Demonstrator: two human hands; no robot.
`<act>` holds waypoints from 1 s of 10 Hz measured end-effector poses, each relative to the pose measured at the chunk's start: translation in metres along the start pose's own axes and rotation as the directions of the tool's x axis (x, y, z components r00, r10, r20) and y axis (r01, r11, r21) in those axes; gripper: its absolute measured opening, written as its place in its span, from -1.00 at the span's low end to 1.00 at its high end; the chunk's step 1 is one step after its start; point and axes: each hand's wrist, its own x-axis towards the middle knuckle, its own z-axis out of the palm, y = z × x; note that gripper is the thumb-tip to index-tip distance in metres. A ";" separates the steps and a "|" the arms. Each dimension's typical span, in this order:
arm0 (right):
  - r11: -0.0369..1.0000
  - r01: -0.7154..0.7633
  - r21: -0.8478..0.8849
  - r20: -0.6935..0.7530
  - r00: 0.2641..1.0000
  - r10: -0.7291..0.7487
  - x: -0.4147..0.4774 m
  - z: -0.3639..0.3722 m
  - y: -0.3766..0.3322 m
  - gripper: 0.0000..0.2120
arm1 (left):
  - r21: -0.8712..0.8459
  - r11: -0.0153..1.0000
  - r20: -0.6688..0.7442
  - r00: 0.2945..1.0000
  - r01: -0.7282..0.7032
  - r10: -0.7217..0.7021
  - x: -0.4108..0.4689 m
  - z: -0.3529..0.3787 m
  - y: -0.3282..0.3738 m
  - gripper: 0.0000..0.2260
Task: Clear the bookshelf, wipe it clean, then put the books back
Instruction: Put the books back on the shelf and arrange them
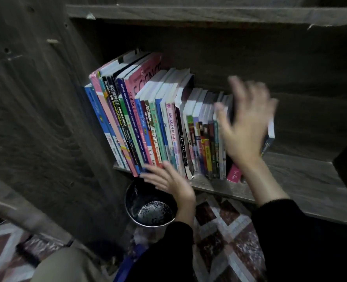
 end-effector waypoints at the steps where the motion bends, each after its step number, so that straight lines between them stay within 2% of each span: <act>1: 0.846 -0.512 0.146 -0.325 0.783 0.530 -0.016 -0.020 0.048 -0.46 | -0.250 0.923 0.000 0.953 0.293 -0.303 0.010 0.010 0.007 -0.46; 2: 0.495 -0.736 0.461 0.127 0.607 0.784 -0.025 -0.012 0.078 -0.43 | 0.039 0.975 0.101 0.970 0.220 -0.223 0.007 0.016 -0.005 -0.30; 3: 0.434 -0.735 0.521 0.302 0.634 0.711 -0.026 -0.005 0.071 -0.44 | 0.091 0.977 0.051 0.979 0.194 -0.199 0.006 0.018 -0.002 -0.29; 4: 0.368 -0.737 0.566 0.372 0.627 0.684 -0.026 0.002 0.062 -0.46 | -0.133 0.941 -0.080 0.942 0.313 -0.325 0.006 0.029 0.010 -0.40; 5: 0.381 -0.759 0.528 0.440 0.628 0.642 -0.029 0.016 0.047 -0.37 | -0.210 0.927 -0.108 0.935 0.310 -0.337 0.004 0.030 0.015 -0.42; 6: 0.478 -0.769 0.425 0.466 0.639 0.612 -0.028 0.026 0.035 -0.19 | -0.244 0.918 -0.115 0.930 0.314 -0.348 0.007 0.030 0.008 -0.43; 7: 0.481 -0.786 0.389 0.503 0.619 0.604 -0.026 0.026 0.038 -0.11 | -0.254 0.913 -0.092 0.932 0.318 -0.350 0.007 0.026 0.010 -0.41; 8: 0.458 -0.805 0.376 0.567 0.591 0.574 -0.023 0.020 0.042 -0.24 | -0.198 0.918 -0.078 0.928 0.344 -0.365 0.004 0.021 0.020 -0.40; 9: 0.468 -0.795 0.386 0.509 0.607 0.611 -0.018 0.011 0.040 -0.50 | -0.037 0.931 0.058 0.931 0.363 -0.361 0.001 0.007 0.023 -0.32; 10: 0.618 -0.726 0.302 0.336 0.688 0.644 -0.012 0.005 0.022 -0.56 | 0.005 0.933 0.180 0.917 0.361 -0.356 -0.008 -0.014 0.033 -0.34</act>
